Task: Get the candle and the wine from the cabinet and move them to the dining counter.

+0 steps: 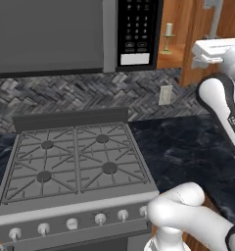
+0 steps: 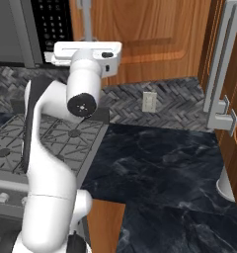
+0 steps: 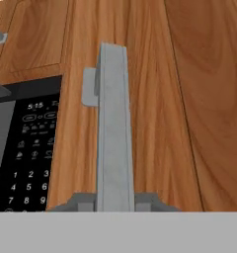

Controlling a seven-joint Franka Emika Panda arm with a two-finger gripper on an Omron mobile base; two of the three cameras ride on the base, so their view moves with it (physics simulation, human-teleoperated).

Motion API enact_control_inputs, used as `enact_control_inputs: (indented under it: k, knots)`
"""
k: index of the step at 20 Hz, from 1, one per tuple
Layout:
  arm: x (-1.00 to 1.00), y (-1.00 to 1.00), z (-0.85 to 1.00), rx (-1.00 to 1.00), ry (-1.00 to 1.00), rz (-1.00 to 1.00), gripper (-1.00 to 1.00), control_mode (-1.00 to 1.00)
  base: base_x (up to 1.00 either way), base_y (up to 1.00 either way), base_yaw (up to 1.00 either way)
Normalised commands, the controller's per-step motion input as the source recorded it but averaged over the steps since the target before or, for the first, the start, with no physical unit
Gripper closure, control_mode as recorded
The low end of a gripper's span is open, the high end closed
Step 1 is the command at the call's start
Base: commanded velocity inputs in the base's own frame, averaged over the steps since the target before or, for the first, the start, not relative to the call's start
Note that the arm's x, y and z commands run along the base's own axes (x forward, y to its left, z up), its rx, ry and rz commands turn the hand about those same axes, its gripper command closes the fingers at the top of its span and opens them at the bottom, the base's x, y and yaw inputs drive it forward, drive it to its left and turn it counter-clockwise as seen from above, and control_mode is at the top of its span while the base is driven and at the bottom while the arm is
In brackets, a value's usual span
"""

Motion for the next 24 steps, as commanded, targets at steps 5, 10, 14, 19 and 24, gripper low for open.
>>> enact_control_inputs:
  k: [5, 10, 14, 19, 24]
  knots:
    - [-0.77, -0.47, 0.04, 0.00, 0.00, -0.03, 1.00, -1.00, 0.00, 0.00, 0.00]
    - [-0.76, -0.42, 0.00, 0.00, 0.00, -0.03, 1.00, -1.00, 0.00, 0.00, 0.00]
    - [-0.75, -0.45, 0.02, 0.00, 0.02, -0.02, 1.00, -1.00, 0.00, 0.00, 0.00]
    - [-0.67, -0.40, 0.04, 0.00, 0.05, -0.01, 1.00, -1.00, 0.00, 0.00, 0.00]
    - [-0.38, -0.26, 0.02, 0.00, 0.04, 0.00, 1.00, -1.00, 0.00, 0.00, 0.00]
